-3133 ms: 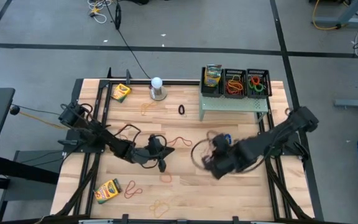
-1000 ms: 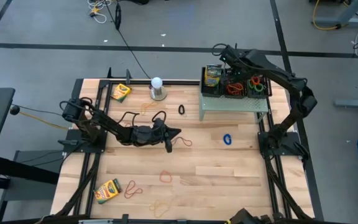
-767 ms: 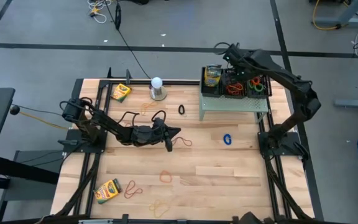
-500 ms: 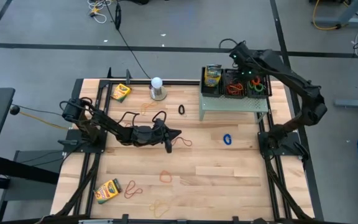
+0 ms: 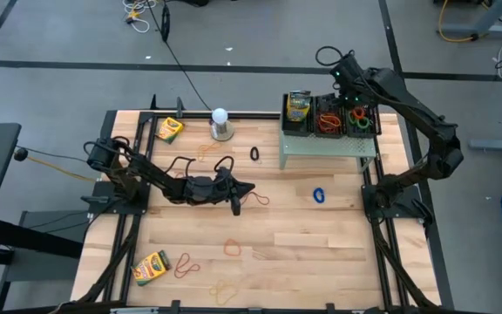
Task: Pick & Place Office Desk Supplies
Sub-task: Put the red rubber band into the middle basket on the shelf, then put the bottom orange rubber band into the middle basket on the shelf
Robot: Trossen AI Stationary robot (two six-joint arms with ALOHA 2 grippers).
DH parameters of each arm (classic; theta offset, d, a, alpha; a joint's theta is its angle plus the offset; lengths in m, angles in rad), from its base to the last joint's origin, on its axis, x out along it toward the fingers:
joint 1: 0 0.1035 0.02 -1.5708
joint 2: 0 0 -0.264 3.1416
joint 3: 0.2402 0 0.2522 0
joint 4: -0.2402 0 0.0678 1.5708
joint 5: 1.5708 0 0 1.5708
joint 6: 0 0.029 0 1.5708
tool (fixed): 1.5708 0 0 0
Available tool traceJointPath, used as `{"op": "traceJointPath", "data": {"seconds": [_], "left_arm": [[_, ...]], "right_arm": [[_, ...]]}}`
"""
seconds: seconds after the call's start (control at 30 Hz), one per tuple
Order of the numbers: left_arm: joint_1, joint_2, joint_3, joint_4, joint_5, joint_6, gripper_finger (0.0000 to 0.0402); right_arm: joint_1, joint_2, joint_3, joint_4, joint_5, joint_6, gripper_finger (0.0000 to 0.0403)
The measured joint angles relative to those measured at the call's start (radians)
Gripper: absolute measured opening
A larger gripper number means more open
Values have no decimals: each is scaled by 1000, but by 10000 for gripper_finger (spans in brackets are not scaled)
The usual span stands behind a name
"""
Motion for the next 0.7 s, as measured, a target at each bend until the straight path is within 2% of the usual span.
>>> {"op": "traceJointPath", "data": {"seconds": [0.13, 0.3, 0.4, 0.53, 0.7], "left_arm": [[0, 0, 0, 0, 0, 1, 8], [0, 0, 0, 0, -3, -3, 8], [0, 0, 0, 1, -3, -31, 8], [5, 0, 0, 6, -16, -99, 8], [42, 0, 1, 2, 68, -148, 8]], "right_arm": [[-3, -3, -32, 72, -38, -31, 280], [-16, -27, -46, 98, -46, -103, 252], [-4, -90, -47, 113, -68, -161, 220], [65, -207, -77, 147, -94, -214, 167], [212, -388, -264, 258, -94, -171, 90]]}}
